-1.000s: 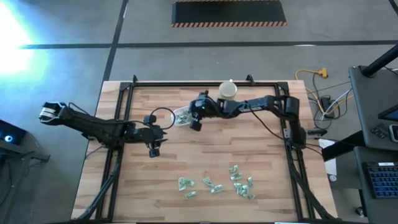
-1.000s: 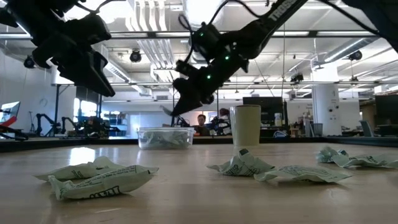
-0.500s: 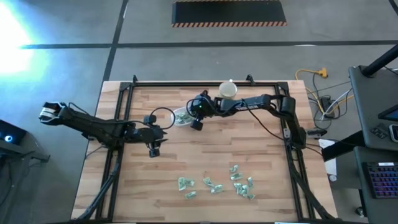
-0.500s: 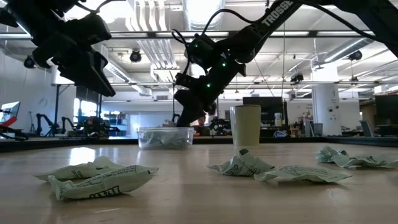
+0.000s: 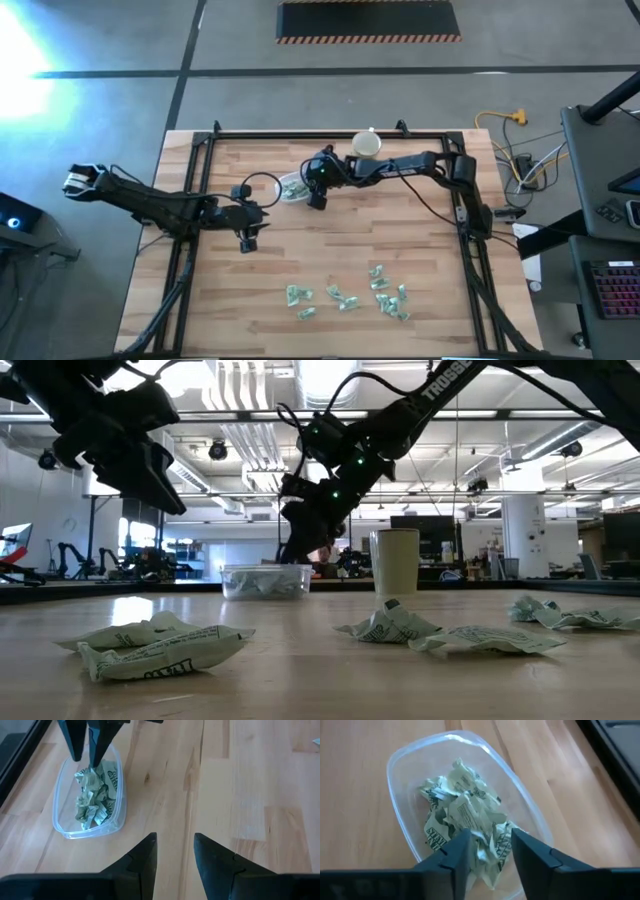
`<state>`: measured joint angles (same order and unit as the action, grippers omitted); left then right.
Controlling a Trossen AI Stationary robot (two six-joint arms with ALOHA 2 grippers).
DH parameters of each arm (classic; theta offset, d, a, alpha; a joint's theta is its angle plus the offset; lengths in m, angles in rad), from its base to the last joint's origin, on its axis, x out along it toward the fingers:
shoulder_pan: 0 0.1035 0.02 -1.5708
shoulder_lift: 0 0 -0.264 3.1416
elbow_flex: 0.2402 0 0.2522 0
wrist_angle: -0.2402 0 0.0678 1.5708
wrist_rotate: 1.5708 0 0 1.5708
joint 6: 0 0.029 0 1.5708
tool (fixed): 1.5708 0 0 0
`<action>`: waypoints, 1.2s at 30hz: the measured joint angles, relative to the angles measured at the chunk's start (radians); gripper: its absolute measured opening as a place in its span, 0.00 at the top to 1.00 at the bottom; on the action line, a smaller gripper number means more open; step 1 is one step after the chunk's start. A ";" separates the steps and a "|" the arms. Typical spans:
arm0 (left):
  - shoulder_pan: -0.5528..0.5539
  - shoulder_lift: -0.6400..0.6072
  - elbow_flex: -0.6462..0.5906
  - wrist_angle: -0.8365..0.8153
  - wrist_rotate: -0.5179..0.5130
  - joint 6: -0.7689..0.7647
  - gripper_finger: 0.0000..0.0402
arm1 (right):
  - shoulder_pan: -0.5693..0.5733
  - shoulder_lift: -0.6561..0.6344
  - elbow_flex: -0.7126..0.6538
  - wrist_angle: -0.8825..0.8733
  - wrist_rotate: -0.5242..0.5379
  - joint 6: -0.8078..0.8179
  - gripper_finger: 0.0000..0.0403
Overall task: Pick and place Stevia / Truvia into bins
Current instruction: Put the stevia packet into the transparent container
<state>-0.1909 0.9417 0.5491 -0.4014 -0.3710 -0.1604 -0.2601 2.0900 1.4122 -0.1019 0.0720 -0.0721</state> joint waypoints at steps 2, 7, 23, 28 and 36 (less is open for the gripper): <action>0.000 0.000 0.000 0.001 0.000 -0.002 0.72 | 0.000 -0.016 0.000 0.001 -0.002 -0.017 0.64; 0.000 0.000 0.000 0.005 0.001 -0.042 0.72 | 0.025 -0.105 -0.006 -0.035 -0.002 -0.048 0.62; -0.001 0.017 -0.093 0.280 0.110 -0.035 0.72 | 0.243 -0.444 -0.121 -0.434 -0.006 -0.069 0.69; -0.001 0.085 -0.141 0.458 0.236 -0.033 0.72 | 0.310 -0.506 -0.218 -0.471 -0.005 0.010 0.71; -0.027 0.353 -0.170 0.808 0.372 -0.019 0.72 | 0.388 -0.584 -0.401 -0.456 -0.001 0.108 0.74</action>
<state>-0.2177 1.2951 0.3795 0.4066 0.0011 -0.1791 0.1277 1.5057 1.0116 -0.5579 0.0708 0.0361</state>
